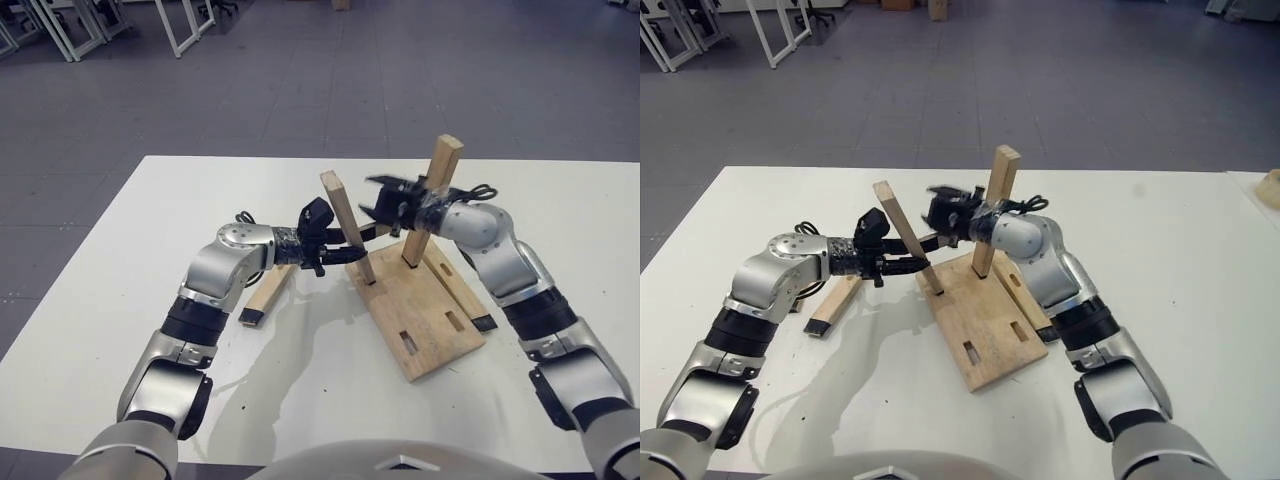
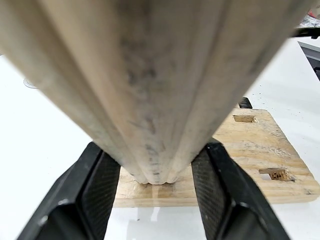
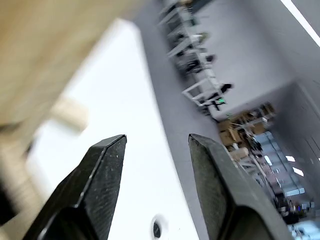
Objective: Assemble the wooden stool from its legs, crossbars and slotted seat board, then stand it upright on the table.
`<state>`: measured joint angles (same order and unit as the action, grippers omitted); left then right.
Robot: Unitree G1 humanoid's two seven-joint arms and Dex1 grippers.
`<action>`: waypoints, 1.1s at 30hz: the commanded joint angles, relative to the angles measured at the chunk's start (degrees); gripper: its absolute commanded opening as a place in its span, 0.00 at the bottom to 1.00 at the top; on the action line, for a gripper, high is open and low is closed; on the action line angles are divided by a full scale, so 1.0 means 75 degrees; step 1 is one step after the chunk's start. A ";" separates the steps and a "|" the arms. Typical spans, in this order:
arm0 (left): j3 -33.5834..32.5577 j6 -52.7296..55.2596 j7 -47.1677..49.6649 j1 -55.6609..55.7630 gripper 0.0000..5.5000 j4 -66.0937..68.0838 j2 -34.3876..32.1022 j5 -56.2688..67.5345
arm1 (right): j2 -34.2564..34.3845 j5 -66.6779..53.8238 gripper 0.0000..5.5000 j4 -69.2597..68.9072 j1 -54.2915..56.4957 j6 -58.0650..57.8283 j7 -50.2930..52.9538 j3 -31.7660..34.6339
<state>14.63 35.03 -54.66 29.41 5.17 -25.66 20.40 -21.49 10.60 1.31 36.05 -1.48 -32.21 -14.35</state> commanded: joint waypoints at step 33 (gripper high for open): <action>-0.0274 0.0114 0.0515 -0.0110 0.56 -0.0965 -0.0518 -0.0559 | -0.0132 -0.0983 0.41 -0.1837 -0.1141 -0.1077 0.0574 0.1597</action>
<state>13.68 35.76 -50.97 31.77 1.98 -25.97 17.22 -20.91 5.07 -10.65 28.16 -9.62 -26.73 -4.48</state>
